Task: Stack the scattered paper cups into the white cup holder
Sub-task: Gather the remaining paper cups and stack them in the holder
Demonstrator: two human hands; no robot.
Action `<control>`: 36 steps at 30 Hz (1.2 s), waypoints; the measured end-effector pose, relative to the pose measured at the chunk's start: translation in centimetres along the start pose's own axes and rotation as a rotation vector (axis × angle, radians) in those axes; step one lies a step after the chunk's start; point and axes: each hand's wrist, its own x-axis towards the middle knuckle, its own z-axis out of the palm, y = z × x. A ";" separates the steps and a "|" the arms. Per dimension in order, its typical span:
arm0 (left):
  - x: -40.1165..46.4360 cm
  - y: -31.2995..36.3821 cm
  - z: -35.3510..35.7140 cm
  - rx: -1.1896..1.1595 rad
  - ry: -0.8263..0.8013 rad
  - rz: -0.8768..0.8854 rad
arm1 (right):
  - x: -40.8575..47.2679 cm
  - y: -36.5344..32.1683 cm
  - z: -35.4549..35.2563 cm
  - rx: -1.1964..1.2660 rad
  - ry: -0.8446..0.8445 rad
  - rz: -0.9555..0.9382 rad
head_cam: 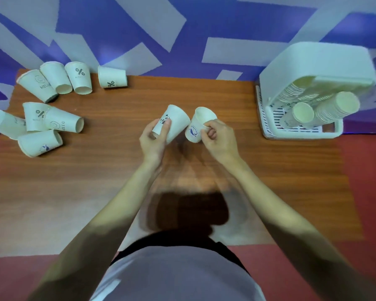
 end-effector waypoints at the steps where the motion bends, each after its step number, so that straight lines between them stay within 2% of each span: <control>1: -0.6 -0.5 1.2 0.039 -0.052 -0.003 | -0.2 1.1 -1.2 0.002 0.017 0.009; 7: -4.2 -2.5 8.1 0.384 -0.320 0.020 | -1.9 7.4 -7.8 0.025 0.087 0.028; 10: -5.7 -3.3 11.0 0.398 -0.400 0.062 | -2.9 10.4 -10.9 -0.021 0.142 0.013; 15: -6.7 -4.3 15.5 0.442 -0.429 0.150 | -3.2 15.8 -16.9 -0.039 0.371 0.029; 18: -7.4 -4.3 18.4 0.441 -0.418 0.187 | -2.3 18.9 -19.8 -0.116 0.435 0.060; 23: -7.6 -3.7 22.6 0.420 -0.424 0.275 | 0.2 21.7 -21.9 -0.232 0.412 0.096; 28: -7.2 -2.8 24.6 0.438 -0.398 0.373 | 1.6 23.4 -20.7 -0.282 0.297 0.088; 36: -5.6 -1.9 25.7 0.486 -0.429 0.478 | 2.7 25.7 -18.7 -0.241 0.212 0.047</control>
